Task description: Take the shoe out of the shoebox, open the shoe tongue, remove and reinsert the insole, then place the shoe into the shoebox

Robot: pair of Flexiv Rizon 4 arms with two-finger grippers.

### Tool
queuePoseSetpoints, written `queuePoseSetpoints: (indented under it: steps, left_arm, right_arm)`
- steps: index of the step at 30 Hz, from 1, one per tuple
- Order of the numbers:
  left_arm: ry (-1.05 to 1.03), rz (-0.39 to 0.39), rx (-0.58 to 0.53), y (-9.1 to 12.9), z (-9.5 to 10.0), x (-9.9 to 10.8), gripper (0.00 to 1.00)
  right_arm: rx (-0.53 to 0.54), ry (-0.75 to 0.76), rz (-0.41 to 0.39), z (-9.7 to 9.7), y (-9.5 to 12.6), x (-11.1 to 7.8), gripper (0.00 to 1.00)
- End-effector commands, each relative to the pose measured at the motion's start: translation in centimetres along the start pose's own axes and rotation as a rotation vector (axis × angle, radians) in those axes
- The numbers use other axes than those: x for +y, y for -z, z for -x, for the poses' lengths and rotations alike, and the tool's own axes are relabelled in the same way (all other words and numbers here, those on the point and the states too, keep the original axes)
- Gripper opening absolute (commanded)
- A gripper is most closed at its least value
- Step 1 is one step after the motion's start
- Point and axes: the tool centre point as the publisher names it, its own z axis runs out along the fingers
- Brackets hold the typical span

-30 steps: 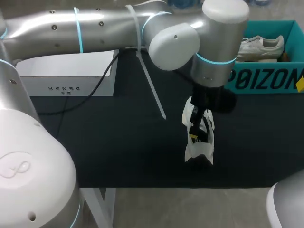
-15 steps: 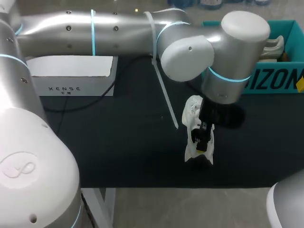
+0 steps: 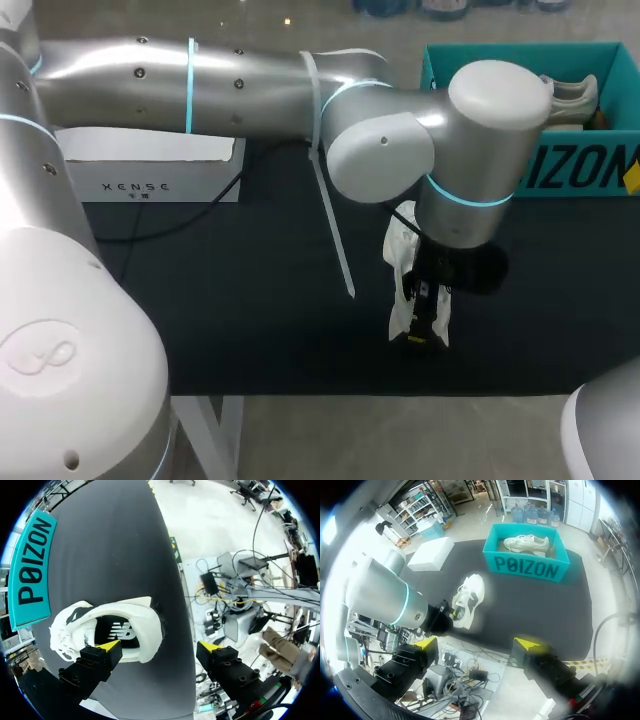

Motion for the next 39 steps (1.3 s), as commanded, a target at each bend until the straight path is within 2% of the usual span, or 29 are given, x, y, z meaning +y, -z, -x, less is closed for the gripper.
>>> queuePoseSetpoints:
  steps: [1, 12, 13, 14, 15, 17, 30, 39]
  left_arm:
    - [0.003, 0.000, 0.002, -0.9, 0.2, -0.5, 1.00]
    - [0.005, 0.008, 0.000, -1.5, 0.2, -0.8, 0.98]
    - [0.005, 0.004, -0.003, -1.5, 0.2, -0.8, 0.84]
    - [0.004, -0.001, -0.004, -1.4, 0.2, -0.8, 0.42]
    - [0.006, 0.003, -0.007, -1.4, 0.2, -0.8, 0.18]
    - [0.017, 0.015, -0.006, -1.4, 0.2, -0.7, 0.00]
    - [0.048, 0.000, 0.008, -2.5, 0.4, -0.2, 0.00]
    - [0.042, -0.006, -0.014, -1.6, 0.4, 0.3, 0.00]
  right_arm:
    - [0.001, -0.001, -0.007, 0.0, 0.0, 0.3, 1.00]
    - [0.001, -0.001, -0.007, 0.0, 0.0, 0.3, 1.00]
    - [0.001, -0.001, -0.007, 0.0, 0.0, 0.3, 1.00]
    - [0.001, -0.001, -0.007, 0.0, 0.0, 0.3, 1.00]
    - [0.001, -0.001, -0.007, 0.0, 0.0, 0.3, 1.00]
    - [0.001, -0.001, -0.007, 0.0, 0.0, 0.3, 1.00]
    - [0.001, -0.001, -0.007, 0.0, 0.0, 0.3, 1.00]
    - [0.001, -0.001, -0.007, 0.0, 0.0, 0.3, 1.00]
